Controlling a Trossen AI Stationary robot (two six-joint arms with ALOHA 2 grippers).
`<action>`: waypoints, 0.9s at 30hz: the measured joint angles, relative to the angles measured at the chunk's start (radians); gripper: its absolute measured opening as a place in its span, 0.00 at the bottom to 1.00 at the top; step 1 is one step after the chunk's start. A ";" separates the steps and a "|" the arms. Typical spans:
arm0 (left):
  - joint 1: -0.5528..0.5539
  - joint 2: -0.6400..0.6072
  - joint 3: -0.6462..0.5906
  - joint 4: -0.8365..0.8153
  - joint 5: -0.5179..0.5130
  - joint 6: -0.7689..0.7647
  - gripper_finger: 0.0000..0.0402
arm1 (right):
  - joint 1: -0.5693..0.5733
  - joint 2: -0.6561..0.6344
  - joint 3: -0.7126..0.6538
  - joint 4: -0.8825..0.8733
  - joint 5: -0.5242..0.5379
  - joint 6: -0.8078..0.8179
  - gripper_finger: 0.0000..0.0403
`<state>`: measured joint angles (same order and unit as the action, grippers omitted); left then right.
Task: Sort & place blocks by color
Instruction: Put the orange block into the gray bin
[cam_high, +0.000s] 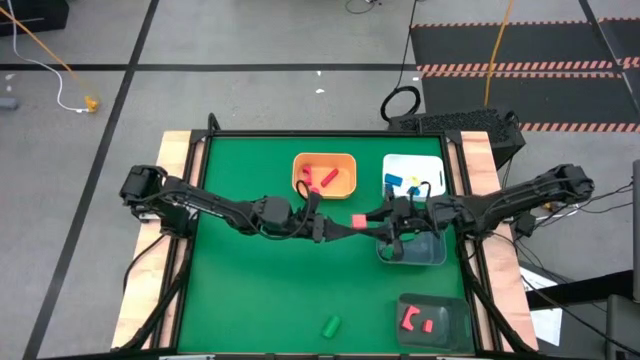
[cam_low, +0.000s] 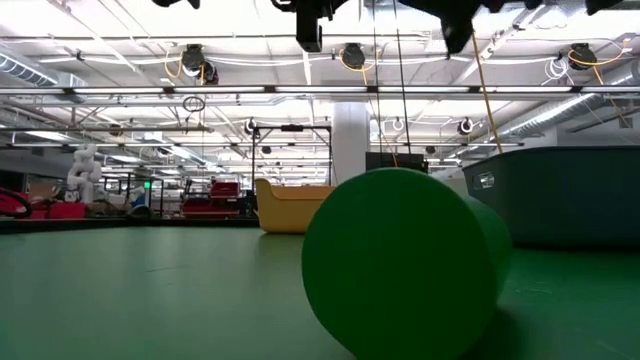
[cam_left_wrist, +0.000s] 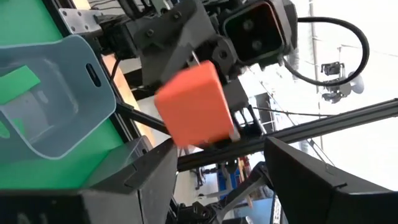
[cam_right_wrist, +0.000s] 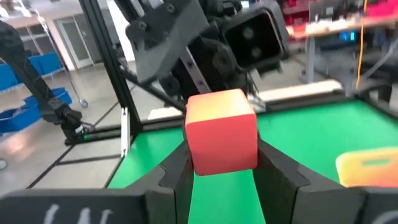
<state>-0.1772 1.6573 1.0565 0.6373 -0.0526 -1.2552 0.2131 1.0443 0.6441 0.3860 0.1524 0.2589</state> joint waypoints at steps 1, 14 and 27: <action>0.000 0.000 0.000 0.000 0.000 0.000 0.60 | 0.000 -0.022 0.000 -0.042 0.000 0.027 0.30; -0.003 -0.002 0.000 -0.268 0.038 0.016 0.60 | 0.043 -0.247 -0.001 -0.575 -0.314 0.764 0.30; -0.093 -0.002 0.000 -0.560 0.080 0.057 0.60 | 0.387 -0.194 -0.001 -0.611 -0.573 1.365 0.30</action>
<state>-0.2704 1.6558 1.0565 0.0775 0.0269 -1.1987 0.5997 0.8508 0.6434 -0.2250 -0.4206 1.6234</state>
